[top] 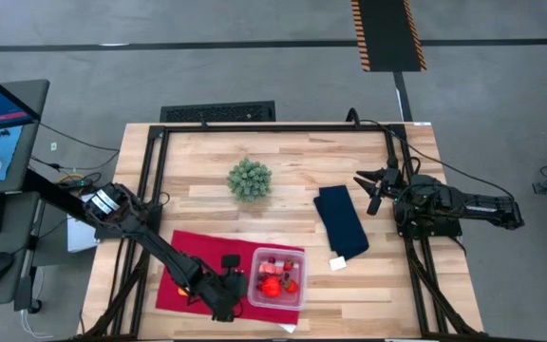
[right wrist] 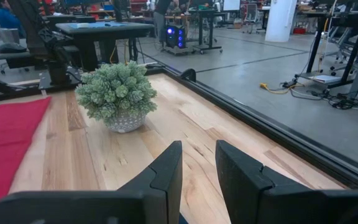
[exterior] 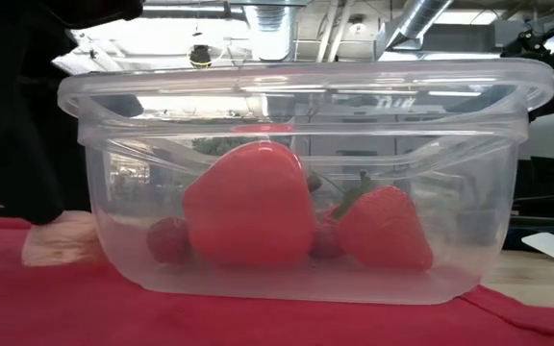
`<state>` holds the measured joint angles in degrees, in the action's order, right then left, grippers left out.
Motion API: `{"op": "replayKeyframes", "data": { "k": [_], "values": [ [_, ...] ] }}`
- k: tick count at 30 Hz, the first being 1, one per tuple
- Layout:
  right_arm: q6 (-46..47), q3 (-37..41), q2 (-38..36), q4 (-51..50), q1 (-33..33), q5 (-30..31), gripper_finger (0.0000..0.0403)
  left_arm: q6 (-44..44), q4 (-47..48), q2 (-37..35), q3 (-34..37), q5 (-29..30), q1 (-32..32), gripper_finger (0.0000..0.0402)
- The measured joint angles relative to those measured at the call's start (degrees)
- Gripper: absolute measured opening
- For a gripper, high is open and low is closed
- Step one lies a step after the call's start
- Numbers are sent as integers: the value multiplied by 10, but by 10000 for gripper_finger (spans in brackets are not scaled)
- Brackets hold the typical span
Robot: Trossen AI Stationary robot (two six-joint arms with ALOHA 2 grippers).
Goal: Pick and placing Produce into tupperware
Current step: Put the apricot into the transparent bin
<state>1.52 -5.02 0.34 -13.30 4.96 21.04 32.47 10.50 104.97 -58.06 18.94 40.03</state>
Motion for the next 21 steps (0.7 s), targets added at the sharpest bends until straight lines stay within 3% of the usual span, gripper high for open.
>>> {"op": "replayKeyframes", "data": {
  "k": [4,21],
  "values": [
    [0,0,0,0,0,0,120,7,-54,-2,29,4,0,105],
    [0,0,0,0,0,0,120,58,-51,-1,29,-1,1,98]
  ]
}}
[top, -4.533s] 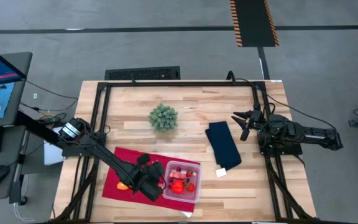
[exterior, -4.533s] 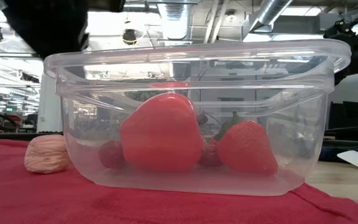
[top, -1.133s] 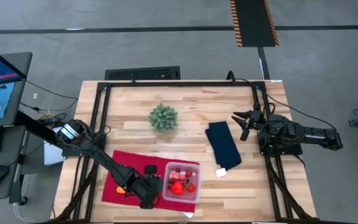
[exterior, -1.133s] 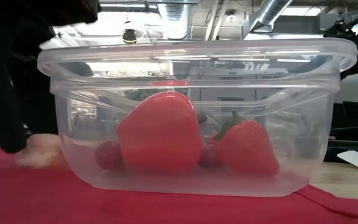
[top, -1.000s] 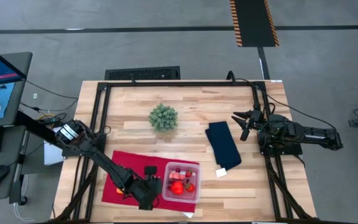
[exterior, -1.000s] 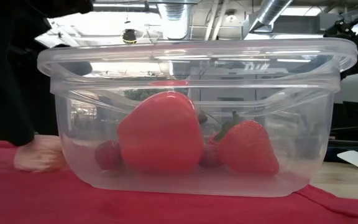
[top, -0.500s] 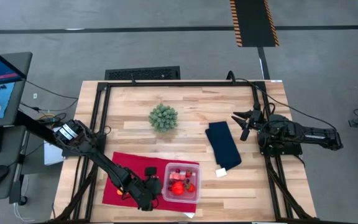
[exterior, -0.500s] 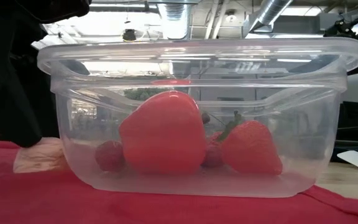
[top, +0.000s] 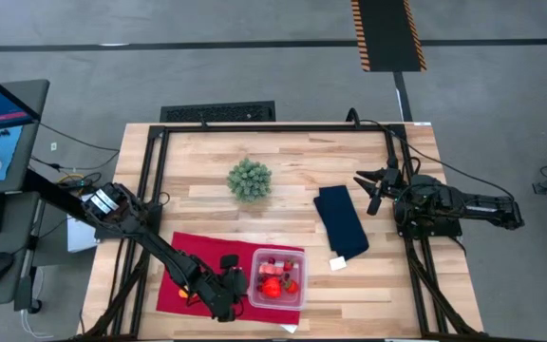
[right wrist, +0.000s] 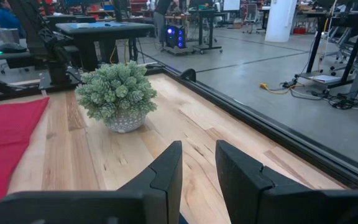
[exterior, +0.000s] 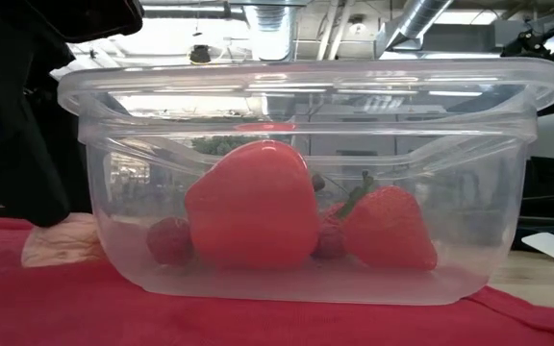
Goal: Pick and placing Produce into tupperware
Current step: Put the apricot into the transparent bin
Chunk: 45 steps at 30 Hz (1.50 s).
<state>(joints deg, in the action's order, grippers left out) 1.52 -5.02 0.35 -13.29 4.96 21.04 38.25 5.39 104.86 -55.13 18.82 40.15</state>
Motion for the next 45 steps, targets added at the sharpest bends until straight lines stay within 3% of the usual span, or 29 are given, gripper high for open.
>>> {"op": "replayKeyframes", "data": {
  "k": [10,26,35,45],
  "values": [
    [0,0,0,0,0,0,120,-12,1,1,0,17,7,6],
    [0,0,0,0,0,0,120,-4,2,1,0,22,10,0],
    [0,0,0,0,0,0,120,-1,73,3,-31,75,39,1],
    [0,0,0,0,0,0,120,5,165,0,-79,90,45,1]
  ]
}}
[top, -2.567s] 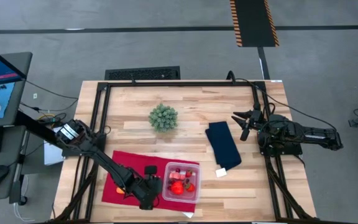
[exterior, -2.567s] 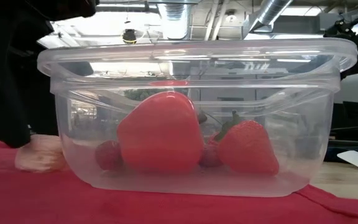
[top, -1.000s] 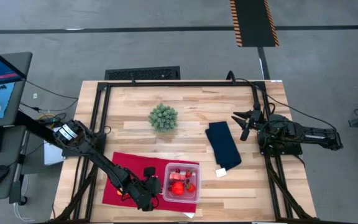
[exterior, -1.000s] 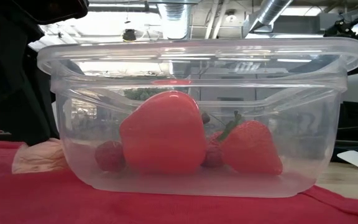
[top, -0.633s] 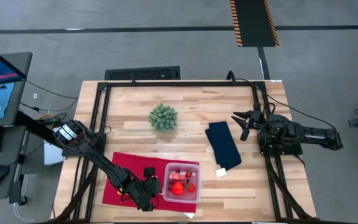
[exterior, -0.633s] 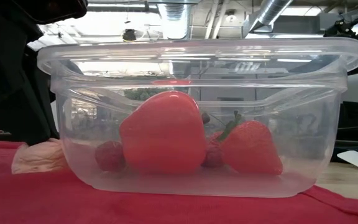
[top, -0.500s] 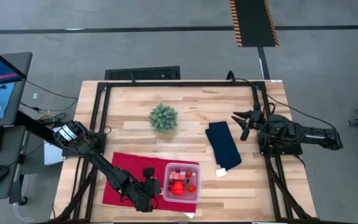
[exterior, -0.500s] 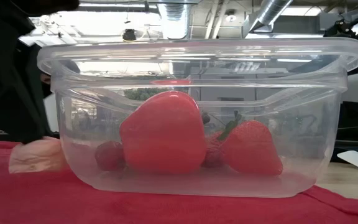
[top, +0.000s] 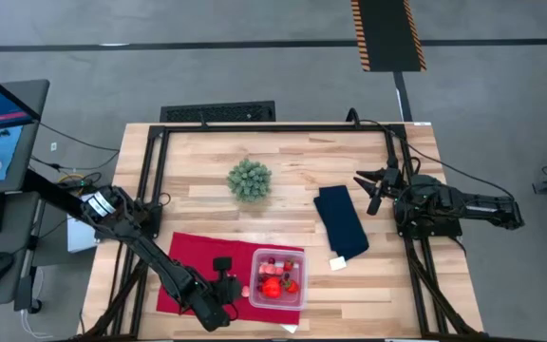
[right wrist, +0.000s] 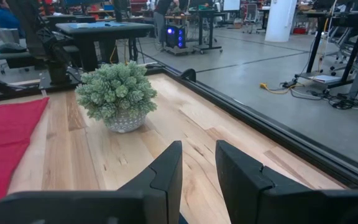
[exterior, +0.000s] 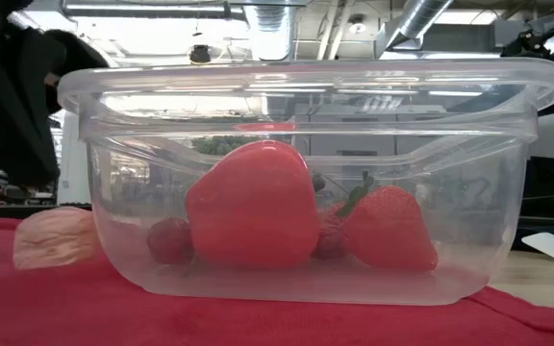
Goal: Pick and placing Produce into tupperware
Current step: Put the apricot into the transparent bin
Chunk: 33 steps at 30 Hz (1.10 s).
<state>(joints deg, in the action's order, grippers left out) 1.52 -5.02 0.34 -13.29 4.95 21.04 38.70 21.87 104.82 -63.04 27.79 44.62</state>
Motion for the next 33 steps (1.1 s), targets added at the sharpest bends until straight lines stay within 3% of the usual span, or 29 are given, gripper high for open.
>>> {"op": "replayKeyframes", "data": {
  "k": [9,13,19,24,33],
  "values": [
    [0,0,0,0,0,0,120,37,-7,1,-9,9,1,11],
    [0,0,0,0,0,0,120,24,-28,2,-5,-2,1,48],
    [0,0,0,0,0,0,120,86,-5,10,-5,2,1,123],
    [0,0,0,0,0,0,120,66,-19,32,-4,4,5,178],
    [0,0,0,0,0,0,120,77,-34,41,-5,-3,1,199]
  ]
}}
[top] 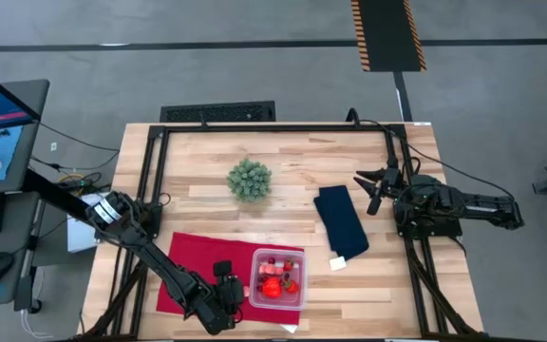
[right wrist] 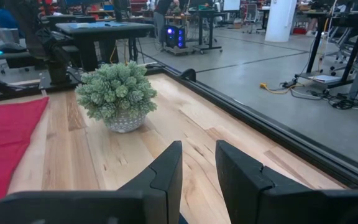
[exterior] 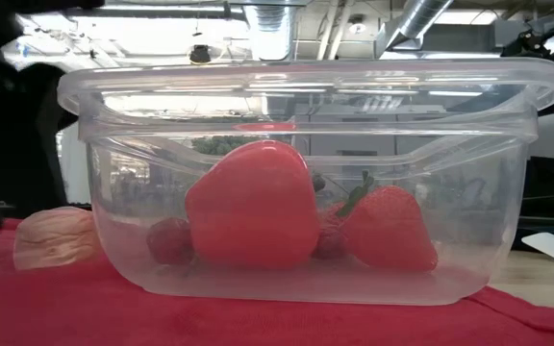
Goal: Pick and placing Produce into tupperware
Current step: Put the apricot into the transparent bin
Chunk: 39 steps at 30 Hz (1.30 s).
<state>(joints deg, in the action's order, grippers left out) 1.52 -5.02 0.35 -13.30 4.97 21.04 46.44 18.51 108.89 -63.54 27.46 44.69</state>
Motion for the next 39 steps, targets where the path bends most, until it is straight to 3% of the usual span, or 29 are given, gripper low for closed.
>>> {"op": "replayKeyframes", "data": {
  "k": [10,22,39],
  "values": [
    [0,0,0,0,0,0,120,-4,-4,5,0,-7,-6,196],
    [0,0,0,0,0,0,120,-16,-20,7,0,-14,-10,69],
    [0,0,0,0,0,0,120,-27,-3,4,0,-8,-10,28]
  ]
}}
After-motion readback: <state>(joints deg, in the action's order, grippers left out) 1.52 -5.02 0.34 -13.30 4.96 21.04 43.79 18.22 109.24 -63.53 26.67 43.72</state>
